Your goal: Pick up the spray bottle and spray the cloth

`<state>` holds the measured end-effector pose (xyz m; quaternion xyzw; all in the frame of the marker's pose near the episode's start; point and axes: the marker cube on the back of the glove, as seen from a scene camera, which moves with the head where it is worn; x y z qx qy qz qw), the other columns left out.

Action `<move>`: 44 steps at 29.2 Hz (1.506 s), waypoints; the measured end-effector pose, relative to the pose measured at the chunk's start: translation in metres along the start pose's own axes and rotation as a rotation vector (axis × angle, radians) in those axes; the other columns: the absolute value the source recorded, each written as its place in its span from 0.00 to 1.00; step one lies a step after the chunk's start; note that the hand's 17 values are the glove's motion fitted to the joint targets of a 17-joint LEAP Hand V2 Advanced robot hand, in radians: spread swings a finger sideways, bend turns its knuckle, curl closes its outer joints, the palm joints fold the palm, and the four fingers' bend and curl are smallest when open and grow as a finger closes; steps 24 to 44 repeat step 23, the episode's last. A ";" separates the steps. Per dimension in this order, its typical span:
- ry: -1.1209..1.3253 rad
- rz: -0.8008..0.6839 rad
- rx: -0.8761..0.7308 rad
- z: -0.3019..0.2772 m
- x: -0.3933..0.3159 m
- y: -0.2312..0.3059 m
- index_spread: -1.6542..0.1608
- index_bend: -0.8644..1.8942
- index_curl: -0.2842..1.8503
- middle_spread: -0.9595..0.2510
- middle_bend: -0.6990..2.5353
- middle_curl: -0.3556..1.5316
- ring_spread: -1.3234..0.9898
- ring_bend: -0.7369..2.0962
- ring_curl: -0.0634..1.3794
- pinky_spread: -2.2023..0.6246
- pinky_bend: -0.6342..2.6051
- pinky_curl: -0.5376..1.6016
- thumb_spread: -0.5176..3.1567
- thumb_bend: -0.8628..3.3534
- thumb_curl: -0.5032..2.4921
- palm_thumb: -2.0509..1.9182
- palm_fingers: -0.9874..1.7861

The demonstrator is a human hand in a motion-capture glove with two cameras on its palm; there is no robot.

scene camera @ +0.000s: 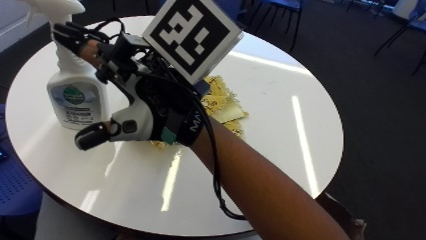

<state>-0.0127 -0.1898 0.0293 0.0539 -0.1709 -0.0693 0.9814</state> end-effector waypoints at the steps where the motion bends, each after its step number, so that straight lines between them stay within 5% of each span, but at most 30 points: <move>1: 0.013 -0.009 -0.021 0.001 -0.003 0.005 0.67 0.39 0.24 0.69 0.30 0.37 0.53 0.37 0.23 0.85 0.29 0.41 0.38 0.19 0.28 0.62 0.42; 18: 0.280 -0.116 -0.224 0.015 -0.031 0.052 0.66 0.37 0.26 0.69 0.29 0.37 0.53 0.35 0.23 0.85 0.26 0.41 0.38 0.20 0.28 0.61 0.44; 44: 0.298 -0.120 -0.234 0.015 -0.031 0.052 0.66 0.37 0.26 0.69 0.29 0.37 0.53 0.35 0.23 0.85 0.26 0.41 0.38 0.20 0.28 0.61 0.45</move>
